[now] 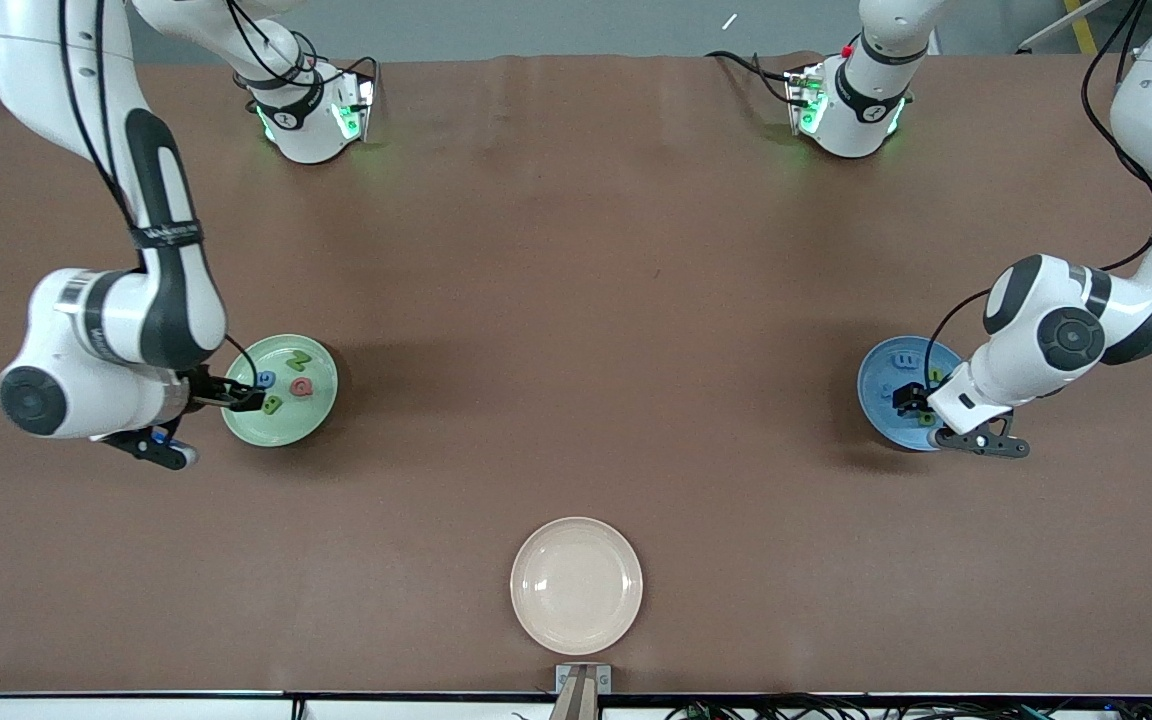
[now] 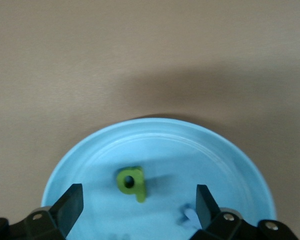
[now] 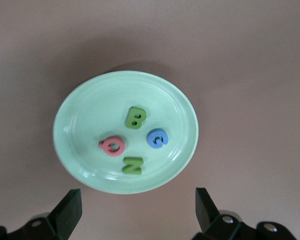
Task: Sort upper and lower case letters into plates
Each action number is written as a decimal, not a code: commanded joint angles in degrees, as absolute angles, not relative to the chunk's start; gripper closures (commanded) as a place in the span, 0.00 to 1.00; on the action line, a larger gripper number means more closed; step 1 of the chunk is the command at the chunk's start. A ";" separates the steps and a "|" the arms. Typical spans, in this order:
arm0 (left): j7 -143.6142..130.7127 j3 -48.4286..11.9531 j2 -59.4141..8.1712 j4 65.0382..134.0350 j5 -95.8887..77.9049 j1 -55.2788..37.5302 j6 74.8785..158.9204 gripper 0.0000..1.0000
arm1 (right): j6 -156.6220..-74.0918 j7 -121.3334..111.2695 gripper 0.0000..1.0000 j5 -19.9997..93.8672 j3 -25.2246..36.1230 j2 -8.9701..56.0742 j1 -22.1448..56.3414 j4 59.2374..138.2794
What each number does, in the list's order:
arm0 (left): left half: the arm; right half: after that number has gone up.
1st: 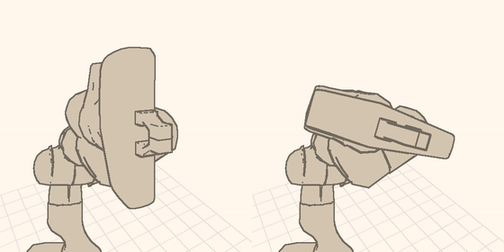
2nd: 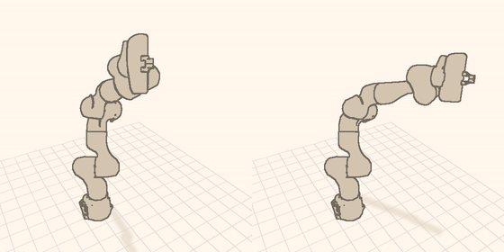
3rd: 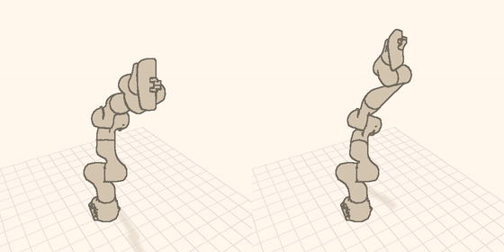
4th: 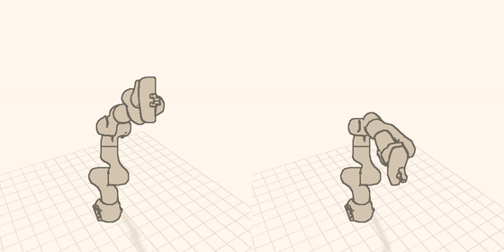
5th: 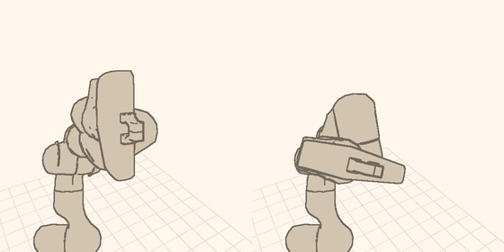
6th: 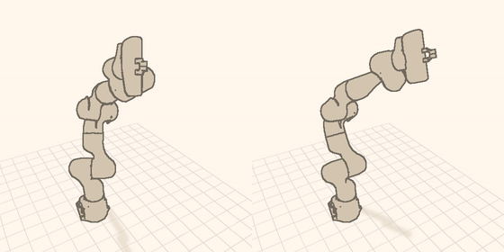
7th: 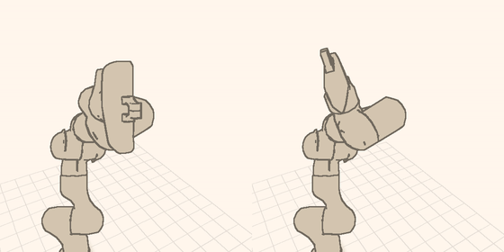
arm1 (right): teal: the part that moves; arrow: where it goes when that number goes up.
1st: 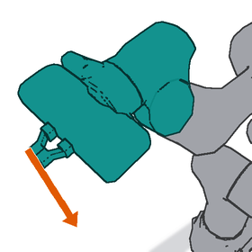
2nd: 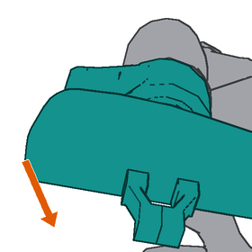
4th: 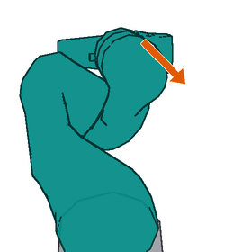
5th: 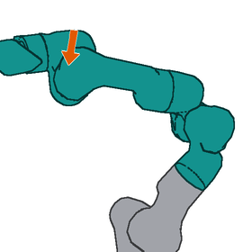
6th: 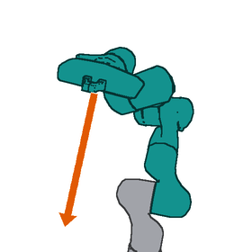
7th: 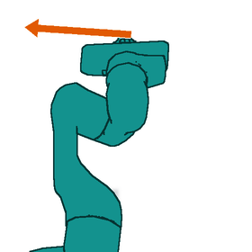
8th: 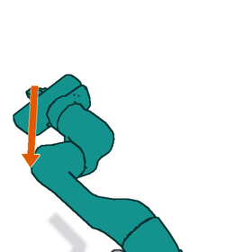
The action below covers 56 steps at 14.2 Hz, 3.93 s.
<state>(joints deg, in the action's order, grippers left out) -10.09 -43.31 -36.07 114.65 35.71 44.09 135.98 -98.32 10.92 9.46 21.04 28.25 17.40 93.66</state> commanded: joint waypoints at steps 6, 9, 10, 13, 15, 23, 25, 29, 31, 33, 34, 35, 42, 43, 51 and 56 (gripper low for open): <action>0.95 -30.64 -26.29 115.49 13.04 28.97 133.77 0.01 | -79.90 -8.49 0.00 7.47 20.39 23.39 12.40 77.43; 1.85 -17.27 -24.00 115.40 6.09 13.76 133.68 0.01 | -79.80 -14.49 0.00 7.38 20.39 20.04 9.06 77.34; 1.76 -12.70 -23.82 115.31 3.63 8.23 133.68 0.01 | -79.80 -14.33 0.00 6.34 20.39 19.52 8.97 77.26; 1.50 -1.09 -23.47 114.79 -1.66 -5.41 133.68 0.01 | -79.89 -13.36 0.00 0.10 19.86 19.07 10.80 76.47; 1.49 2.36 -23.03 114.79 -3.42 -9.48 133.77 0.01 | -79.98 -13.18 0.00 0.09 20.04 19.07 10.90 76.29; 3.69 1.58 -22.41 114.00 -1.94 -3.09 132.54 0.01 | -79.89 -13.45 0.00 1.41 19.78 19.16 8.52 70.58; 3.78 -0.43 -22.59 113.47 -0.36 -0.80 131.23 0.01 | -79.63 -13.36 0.00 1.50 19.69 18.90 9.49 69.35; 3.69 -2.46 -22.68 112.85 -0.35 0.97 130.78 0.01 | -76.21 -13.88 0.00 1.76 19.69 15.92 10.28 69.61; 3.69 -2.37 -22.24 112.94 -0.53 0.88 130.61 0.01 | -75.85 -13.89 0.00 2.02 19.69 15.03 9.94 70.05; 2.73 -2.37 -21.10 113.03 -0.53 0.70 129.21 0.01 | -75.59 -13.89 0.00 2.02 19.95 14.42 9.84 70.84; 2.64 -2.37 -20.83 113.03 -0.53 0.70 128.85 0.01 | -74.72 -13.89 0.00 2.20 19.86 14.33 9.67 70.84; 2.64 -2.37 -20.05 113.11 -0.53 0.70 128.76 0.01 | -74.10 -13.63 0.00 3.07 19.52 13.80 9.06 70.84; 2.37 -2.37 -9.24 113.20 -0.88 0.97 119.72 0.01 | -74.09 -10.82 0.00 3.78 13.45 11.87 4.57 72.50; 2.37 -2.37 -7.31 113.20 -0.97 0.97 117.79 0.01 | -74.79 -9.94 0.00 3.69 12.40 11.08 3.70 73.64; 1.32 -2.37 -0.44 105.15 -1.14 0.88 107.08 0.01 | -75.15 -10.11 0.00 2.90 8.53 10.90 -0.26 73.13; 0.62 -2.29 -0.79 95.72 -1.32 0.88 103.19 0.01 | -74.53 -9.84 0.00 3.60 8.26 10.37 -1.23 73.30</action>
